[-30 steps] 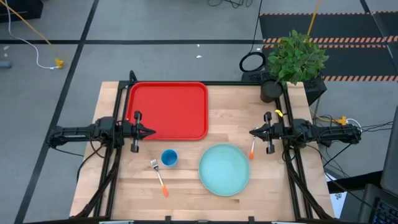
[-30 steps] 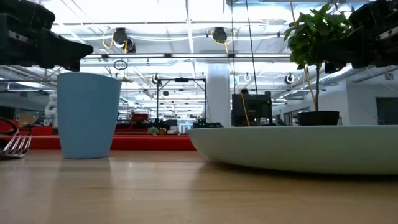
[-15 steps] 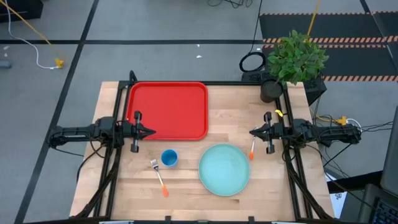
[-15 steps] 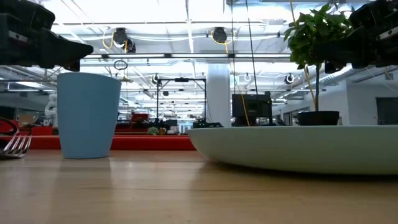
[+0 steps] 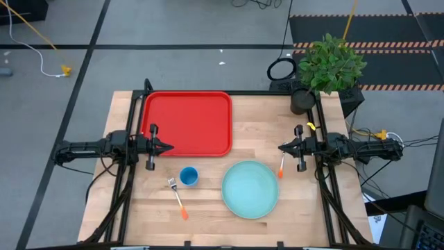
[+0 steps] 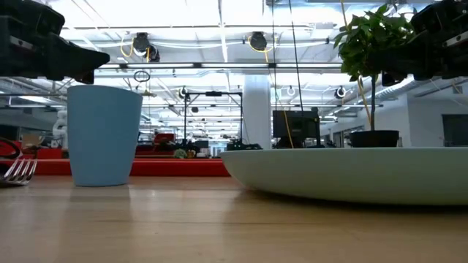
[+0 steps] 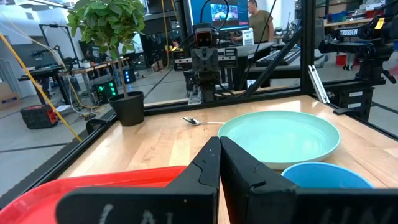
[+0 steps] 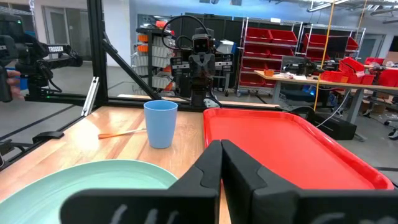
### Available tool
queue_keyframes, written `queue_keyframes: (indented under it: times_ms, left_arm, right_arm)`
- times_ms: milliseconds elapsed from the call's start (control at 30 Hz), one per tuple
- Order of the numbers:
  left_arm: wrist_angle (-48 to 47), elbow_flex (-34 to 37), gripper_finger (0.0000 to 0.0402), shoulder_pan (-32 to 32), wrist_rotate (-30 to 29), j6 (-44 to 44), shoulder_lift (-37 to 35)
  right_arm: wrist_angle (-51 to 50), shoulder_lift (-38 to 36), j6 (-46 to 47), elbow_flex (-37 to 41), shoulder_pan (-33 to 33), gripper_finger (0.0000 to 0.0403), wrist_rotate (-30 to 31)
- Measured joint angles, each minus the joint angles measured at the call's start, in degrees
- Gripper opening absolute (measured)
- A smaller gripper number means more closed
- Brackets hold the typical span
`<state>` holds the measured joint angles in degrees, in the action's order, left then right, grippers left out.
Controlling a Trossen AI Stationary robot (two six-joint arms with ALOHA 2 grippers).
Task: Pick and place plate/cup/fork/spoon on tray
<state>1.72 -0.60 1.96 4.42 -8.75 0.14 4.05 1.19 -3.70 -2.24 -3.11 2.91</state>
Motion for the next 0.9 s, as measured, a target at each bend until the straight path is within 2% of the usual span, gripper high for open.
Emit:
queue_keyframes:
  times_ms: [367, 500, 600, 733, 800, 900]
  left_arm:
    - [2.09, -0.02, 0.0006, 0.02, -0.69, -0.14, 0.0]
    - [3.41, 0.0, 0.0006, 0.0, -0.78, 3.38, 0.0]
    - [8.97, -0.01, 0.0006, -0.01, -0.52, 4.73, 0.25]
    - [17.68, -0.02, 0.0004, -0.97, 7.99, 5.84, 1.07]
    - [21.46, -0.43, 0.0003, -1.79, 8.49, 6.09, 1.66]
    - [22.0, -3.75, 0.0002, -2.88, 8.38, 5.25, 3.58]
  right_arm:
    - [0.01, 0.0, 0.01, 0.01, 0.02, 0.0, 0.0]
    - [0.01, -0.01, 0.0, 0.0, 0.01, 0.0, 0.0]
    - [0.02, -0.01, 0.0, 0.01, 0.01, 0.0, -0.01]
    - [0.7, 0.0, 0.02, 0.0, 0.0, 0.0, -0.01]
    - [1.34, 0.02, 0.02, 0.0, 0.0, 0.0, 0.0]
    - [1.79, 0.02, 0.02, 0.01, 0.01, 0.0, -0.01]
